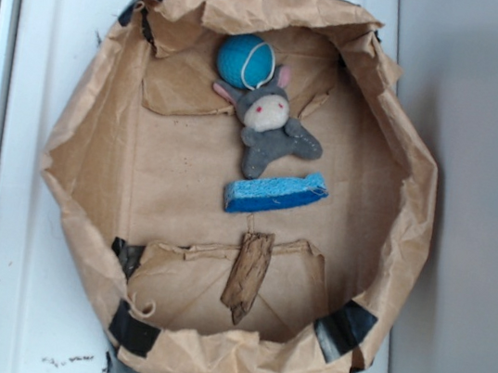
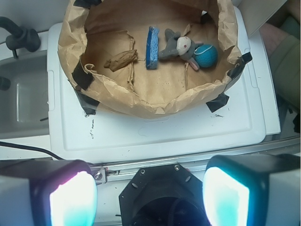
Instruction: Grab the blue sponge.
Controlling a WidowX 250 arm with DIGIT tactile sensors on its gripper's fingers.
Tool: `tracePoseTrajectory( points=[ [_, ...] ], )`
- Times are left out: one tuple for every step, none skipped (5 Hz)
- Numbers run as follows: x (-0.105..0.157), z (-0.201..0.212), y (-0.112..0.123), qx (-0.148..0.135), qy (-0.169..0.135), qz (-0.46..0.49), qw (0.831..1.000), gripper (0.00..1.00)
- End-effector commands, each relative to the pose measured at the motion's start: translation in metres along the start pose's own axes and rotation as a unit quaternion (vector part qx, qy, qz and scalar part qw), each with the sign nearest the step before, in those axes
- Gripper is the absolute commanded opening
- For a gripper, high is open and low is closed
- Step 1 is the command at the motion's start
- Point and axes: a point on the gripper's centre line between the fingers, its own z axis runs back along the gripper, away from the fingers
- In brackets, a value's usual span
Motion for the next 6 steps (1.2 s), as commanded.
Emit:
tracePoseTrajectory(
  points=[
    [0.000, 0.000, 0.000, 0.000, 0.000, 0.000, 1.000, 1.00],
    [0.048, -0.014, -0.005, 0.004, -0.032, 0.050, 0.998, 1.00],
    [0.097, -0.033, 0.003, 0.033, -0.025, 0.089, 0.995, 1.00],
    [0.130, -0.039, 0.016, 0.018, -0.034, 0.120, 0.992, 1.00],
    [0.130, -0.039, 0.016, 0.018, -0.034, 0.120, 0.992, 1.00],
    [0.130, -0.039, 0.016, 0.018, -0.034, 0.120, 0.992, 1.00]
  ],
)
